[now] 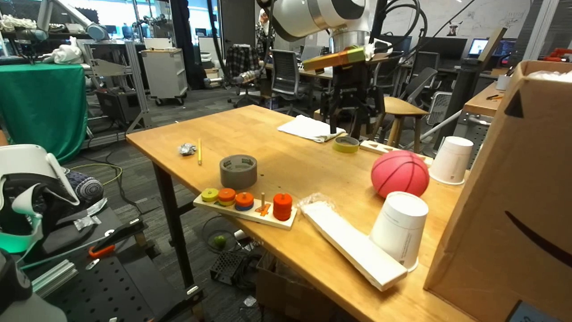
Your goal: Move the ball to the right
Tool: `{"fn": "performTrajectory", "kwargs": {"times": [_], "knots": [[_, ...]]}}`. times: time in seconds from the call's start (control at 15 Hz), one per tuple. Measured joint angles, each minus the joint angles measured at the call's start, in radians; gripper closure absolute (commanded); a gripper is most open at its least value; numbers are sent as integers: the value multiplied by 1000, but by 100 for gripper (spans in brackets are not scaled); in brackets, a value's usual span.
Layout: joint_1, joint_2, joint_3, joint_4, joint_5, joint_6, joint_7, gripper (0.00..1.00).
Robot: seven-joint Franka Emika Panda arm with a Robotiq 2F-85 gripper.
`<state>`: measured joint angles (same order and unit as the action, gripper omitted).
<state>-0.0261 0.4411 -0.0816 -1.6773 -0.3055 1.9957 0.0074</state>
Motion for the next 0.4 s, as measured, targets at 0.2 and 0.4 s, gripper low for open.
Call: {"fn": "performTrajectory", "kwargs": {"times": [0.2,0.4], "knots": [[-2,-13,-1,-20,1,0,4,0],[-8,-13,-1,-25,1,1,4,0]]}}
